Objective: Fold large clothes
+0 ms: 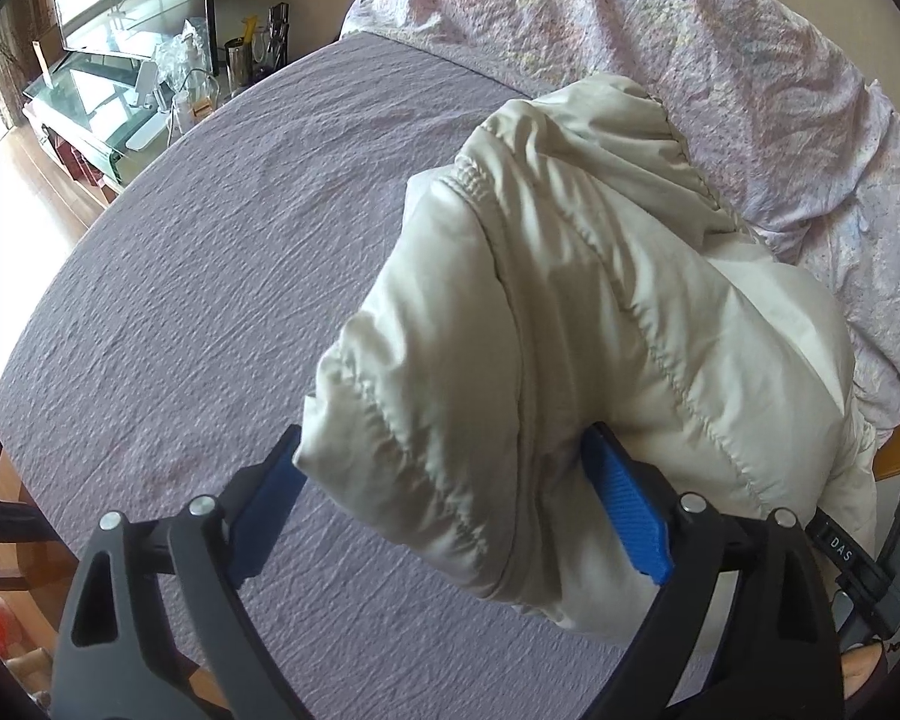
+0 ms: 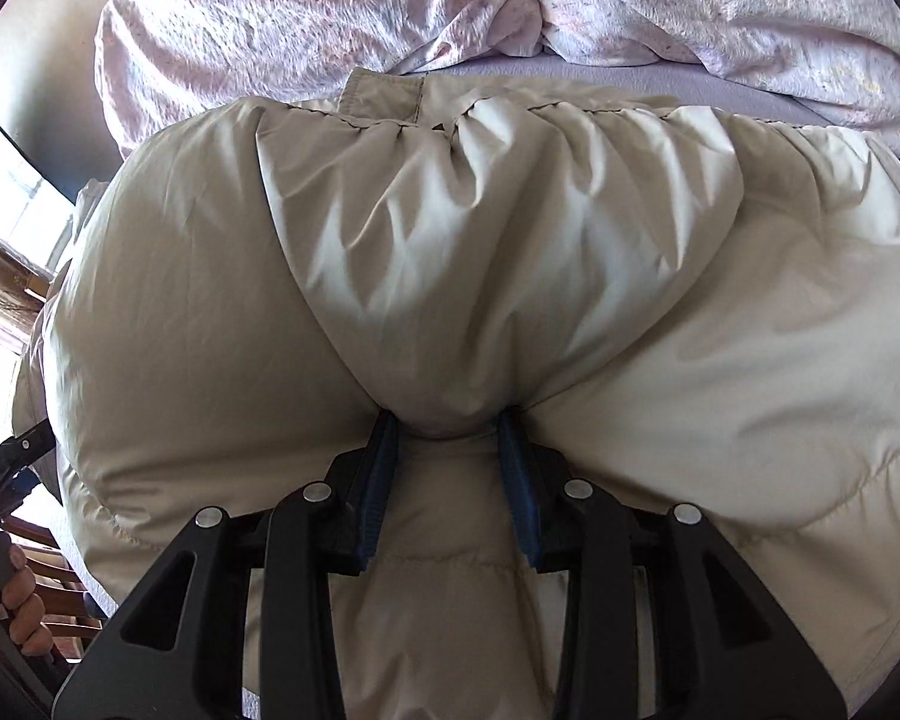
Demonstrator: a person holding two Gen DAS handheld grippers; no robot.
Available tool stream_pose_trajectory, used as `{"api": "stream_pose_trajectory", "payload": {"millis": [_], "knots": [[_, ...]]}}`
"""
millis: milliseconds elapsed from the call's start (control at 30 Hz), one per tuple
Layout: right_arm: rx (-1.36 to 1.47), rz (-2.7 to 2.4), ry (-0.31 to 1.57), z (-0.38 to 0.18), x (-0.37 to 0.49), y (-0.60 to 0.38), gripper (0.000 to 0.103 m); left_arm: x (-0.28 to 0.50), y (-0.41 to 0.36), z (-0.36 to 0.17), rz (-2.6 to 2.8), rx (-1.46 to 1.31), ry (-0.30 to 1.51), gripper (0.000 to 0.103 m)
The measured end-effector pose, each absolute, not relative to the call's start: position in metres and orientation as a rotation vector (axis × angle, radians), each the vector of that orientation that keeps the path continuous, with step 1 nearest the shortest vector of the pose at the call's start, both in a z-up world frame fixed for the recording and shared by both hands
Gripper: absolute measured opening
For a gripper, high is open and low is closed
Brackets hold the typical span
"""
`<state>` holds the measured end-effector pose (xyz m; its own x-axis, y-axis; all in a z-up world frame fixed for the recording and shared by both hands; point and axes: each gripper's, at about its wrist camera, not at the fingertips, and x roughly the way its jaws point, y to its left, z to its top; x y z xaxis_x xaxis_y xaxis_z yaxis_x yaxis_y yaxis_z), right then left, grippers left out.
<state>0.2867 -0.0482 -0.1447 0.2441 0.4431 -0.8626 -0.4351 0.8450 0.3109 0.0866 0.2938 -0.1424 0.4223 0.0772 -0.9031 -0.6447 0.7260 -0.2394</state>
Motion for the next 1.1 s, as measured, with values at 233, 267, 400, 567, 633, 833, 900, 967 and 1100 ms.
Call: {"api": "stream_pose_trajectory", "payload": {"millis": [233,267,400,567,633,833,900,967,1100], "knots": [[0.024,0.609,1.176,-0.145,0.287,-0.05,0.036,0.09,0.301,-0.159,0.48,-0.715,1.037,0.096],[0.025,0.61,1.176,-0.145,0.287,-0.051,0.036,0.09,0.301,-0.161,0.476,-0.727,1.033,0.096],[0.035,0.616,1.176,-0.146,0.287,-0.052,0.036,0.091,0.3,-0.165,0.461,-0.758,1.001,0.091],[0.04,0.618,1.176,-0.146,0.287,-0.052,0.036,0.097,0.29,-0.155,0.421,-0.739,0.97,0.047],[0.043,0.619,1.177,-0.146,0.287,-0.052,0.036,0.098,0.286,-0.148,0.428,-0.725,0.962,0.036],[0.042,0.624,1.175,-0.147,0.287,-0.052,0.036,0.102,0.274,-0.112,0.397,-0.684,0.905,0.027],[0.041,0.626,1.175,-0.147,0.287,-0.052,0.036,0.104,0.265,-0.094,0.368,-0.666,0.872,0.027],[0.04,0.63,1.175,-0.147,0.287,-0.052,0.036,0.107,0.256,-0.078,0.339,-0.654,0.845,0.027],[0.042,0.638,1.178,-0.148,0.289,-0.053,0.036,0.114,0.232,-0.048,0.265,-0.617,0.8,0.027]]}}
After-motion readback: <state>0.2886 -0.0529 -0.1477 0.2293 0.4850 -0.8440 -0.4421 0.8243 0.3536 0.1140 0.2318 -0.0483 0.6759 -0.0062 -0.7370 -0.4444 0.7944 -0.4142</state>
